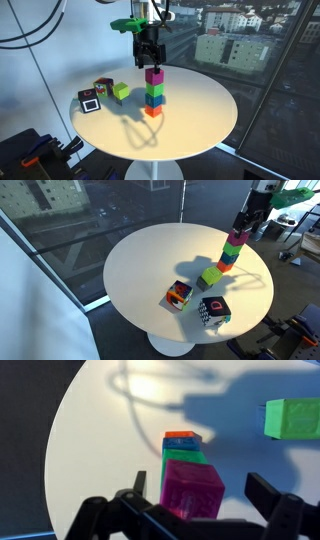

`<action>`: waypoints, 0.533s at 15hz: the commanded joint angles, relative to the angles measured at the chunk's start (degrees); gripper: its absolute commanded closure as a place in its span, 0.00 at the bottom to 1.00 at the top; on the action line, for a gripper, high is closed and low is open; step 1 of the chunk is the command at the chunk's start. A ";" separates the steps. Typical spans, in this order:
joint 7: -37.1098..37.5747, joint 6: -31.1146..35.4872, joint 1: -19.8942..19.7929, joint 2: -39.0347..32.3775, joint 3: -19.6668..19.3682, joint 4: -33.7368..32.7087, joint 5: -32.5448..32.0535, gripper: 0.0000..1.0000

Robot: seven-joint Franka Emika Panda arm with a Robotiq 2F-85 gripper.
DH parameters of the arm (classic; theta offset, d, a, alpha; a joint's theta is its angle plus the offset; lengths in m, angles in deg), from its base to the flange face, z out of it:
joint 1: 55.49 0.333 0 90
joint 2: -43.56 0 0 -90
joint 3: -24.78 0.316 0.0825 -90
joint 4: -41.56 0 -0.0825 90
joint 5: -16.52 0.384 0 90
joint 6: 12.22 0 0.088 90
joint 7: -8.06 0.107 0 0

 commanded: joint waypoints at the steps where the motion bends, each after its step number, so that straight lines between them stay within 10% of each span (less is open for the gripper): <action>1: 1.70 -0.88 -0.65 -1.84 0.67 -2.36 -0.89 0.00; 8: 1.14 0.40 -0.62 -3.25 0.76 -2.80 -0.28 0.00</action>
